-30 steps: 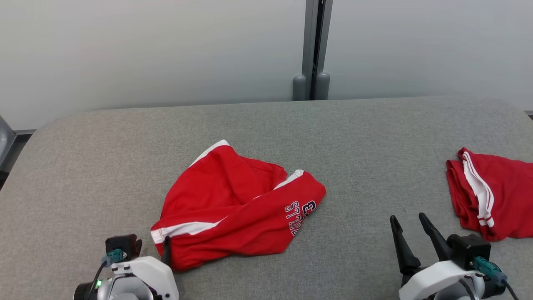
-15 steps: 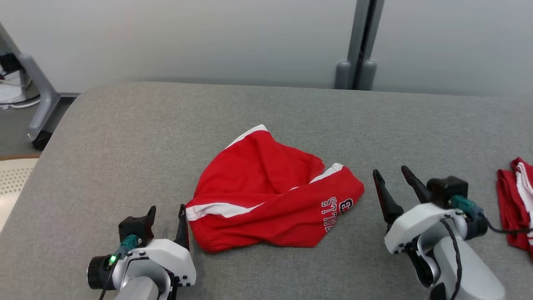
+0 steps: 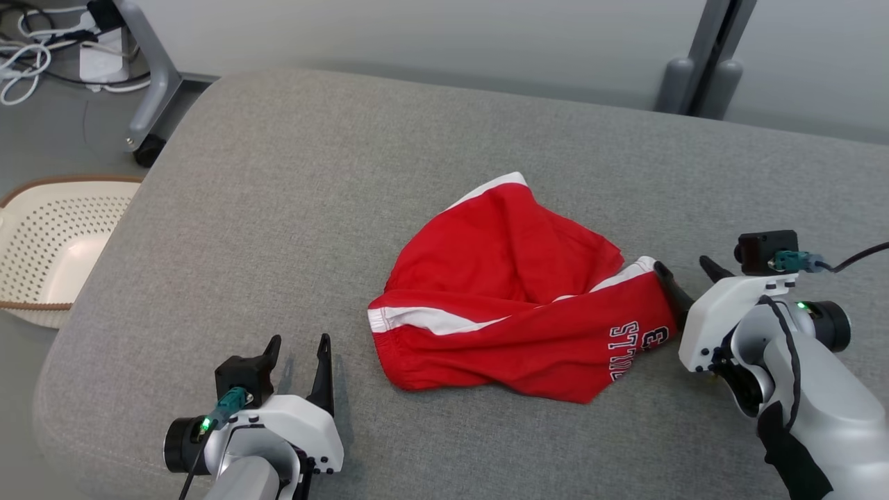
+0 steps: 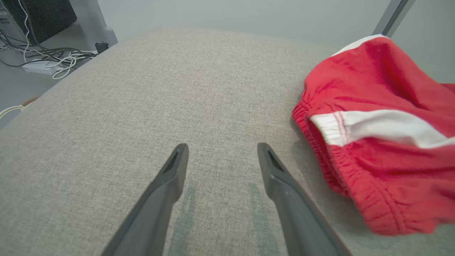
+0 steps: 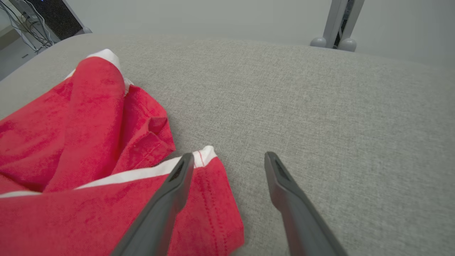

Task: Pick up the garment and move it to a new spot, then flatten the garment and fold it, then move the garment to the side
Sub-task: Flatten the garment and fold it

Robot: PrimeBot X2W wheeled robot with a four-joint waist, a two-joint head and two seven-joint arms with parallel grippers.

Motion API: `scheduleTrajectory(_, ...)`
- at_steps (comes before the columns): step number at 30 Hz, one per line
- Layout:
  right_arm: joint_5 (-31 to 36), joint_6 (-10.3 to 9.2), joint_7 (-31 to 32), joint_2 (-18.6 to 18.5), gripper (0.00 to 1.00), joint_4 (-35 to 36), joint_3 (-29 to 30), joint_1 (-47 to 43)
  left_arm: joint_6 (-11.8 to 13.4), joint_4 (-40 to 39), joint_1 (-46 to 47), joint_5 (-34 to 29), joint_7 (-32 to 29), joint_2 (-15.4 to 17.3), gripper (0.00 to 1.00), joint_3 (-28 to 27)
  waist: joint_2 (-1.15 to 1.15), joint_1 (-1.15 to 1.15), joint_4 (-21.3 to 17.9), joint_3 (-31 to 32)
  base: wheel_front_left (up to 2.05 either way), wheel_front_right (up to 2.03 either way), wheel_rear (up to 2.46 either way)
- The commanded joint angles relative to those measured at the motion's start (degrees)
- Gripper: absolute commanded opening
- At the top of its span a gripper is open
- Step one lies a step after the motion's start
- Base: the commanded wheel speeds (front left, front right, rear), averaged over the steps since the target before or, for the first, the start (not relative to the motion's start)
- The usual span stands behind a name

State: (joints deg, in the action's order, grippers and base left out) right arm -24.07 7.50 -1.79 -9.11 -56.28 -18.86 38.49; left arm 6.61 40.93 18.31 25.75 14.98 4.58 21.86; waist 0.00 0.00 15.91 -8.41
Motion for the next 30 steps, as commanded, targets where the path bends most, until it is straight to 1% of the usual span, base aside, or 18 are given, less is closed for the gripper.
scheduleTrajectory(1,-1.3,-0.02,0.6,-1.0,1.00,-1.0,-1.1,1.2,-0.5,0.0,0.9,-0.8,0.3,-0.2,1.00,-0.7,0.00,0.00,1.2,-1.4,0.00,0.00,0.00)
scheduleTrajectory(3,-2.5,-0.02,1.6,-1.3,1.00,-1.6,-2.8,1.7,-0.8,-0.1,1.2,-1.3,0.3,-0.4,1.00,-1.3,0.00,0.00,1.5,-2.0,0.00,0.00,0.00)
scheduleTrajectory(5,-3.3,-0.02,1.5,-2.0,0.91,-1.9,-4.2,2.4,-1.1,0.0,1.4,-1.7,0.3,-0.7,1.00,-1.9,0.00,0.00,1.7,-2.6,0.00,0.00,0.00)
scheduleTrajectory(7,-4.6,-0.02,1.6,-2.3,0.78,-2.0,-5.7,2.6,-1.5,0.0,1.5,-2.1,0.3,-0.9,1.00,-2.4,0.00,0.00,1.8,-3.0,0.00,0.00,0.00)
scheduleTrajectory(8,-4.6,-0.02,1.6,-2.3,0.78,-2.0,-5.7,2.6,-1.5,0.0,1.5,-2.1,0.3,-0.9,1.00,-2.4,0.00,0.00,1.8,-3.0,0.00,0.00,0.00)
scheduleTrajectory(9,-4.9,-0.02,1.4,-2.5,0.75,-2.0,-6.5,2.7,-1.5,0.0,1.5,-2.3,0.3,-0.9,1.00,-2.7,0.00,0.00,1.8,-3.1,0.00,0.00,0.00)
scheduleTrajectory(11,-5.9,-0.02,1.2,-2.8,0.61,-2.0,-8.0,3.1,-1.8,0.0,1.7,-2.6,0.3,-1.1,1.00,-3.2,0.00,0.00,1.8,-3.4,0.00,0.00,0.00)
scheduleTrajectory(14,-7.2,-0.02,0.5,-3.3,0.24,-2.1,-10.0,3.3,-2.1,0.0,1.6,-3.1,0.3,-1.3,1.00,-3.9,0.00,0.00,1.7,-3.5,0.00,0.00,0.00)
scheduleTrajectory(15,-7.5,-0.02,0.0,-3.5,0.00,-2.1,-10.5,3.4,-2.2,0.0,1.5,-3.2,0.3,-1.3,1.00,-4.1,0.00,0.00,1.6,-3.5,0.00,0.00,0.00)
scheduleTrajectory(19,-8.9,-0.02,-3.9,-4.1,0.00,-1.7,-11.8,4.2,-2.4,0.1,1.0,-3.8,0.3,-1.4,1.00,-5.0,0.00,0.00,1.0,-2.9,0.00,0.00,0.00)
scheduleTrajectory(24,-9.7,-0.02,-11.0,-4.1,0.00,-0.6,-12.5,4.9,-3.0,0.7,-0.2,-4.3,0.3,-1.5,1.00,-6.0,0.00,0.00,-1.3,-0.4,0.00,0.00,0.00)
scheduleTrajectory(28,-10.1,-0.02,-13.3,-4.5,0.00,3.9,-12.2,2.6,-3.3,0.9,-1.4,-4.6,0.3,-1.5,1.00,-6.8,0.00,0.00,-4.3,2.1,0.00,0.00,0.00)
scheduleTrajectory(30,-9.9,-0.02,-13.5,-5.1,0.00,8.6,-10.6,0.8,-3.4,1.0,-2.1,-4.5,0.3,-1.5,1.00,-7.2,0.00,0.00,-6.0,3.2,0.00,0.00,0.00)
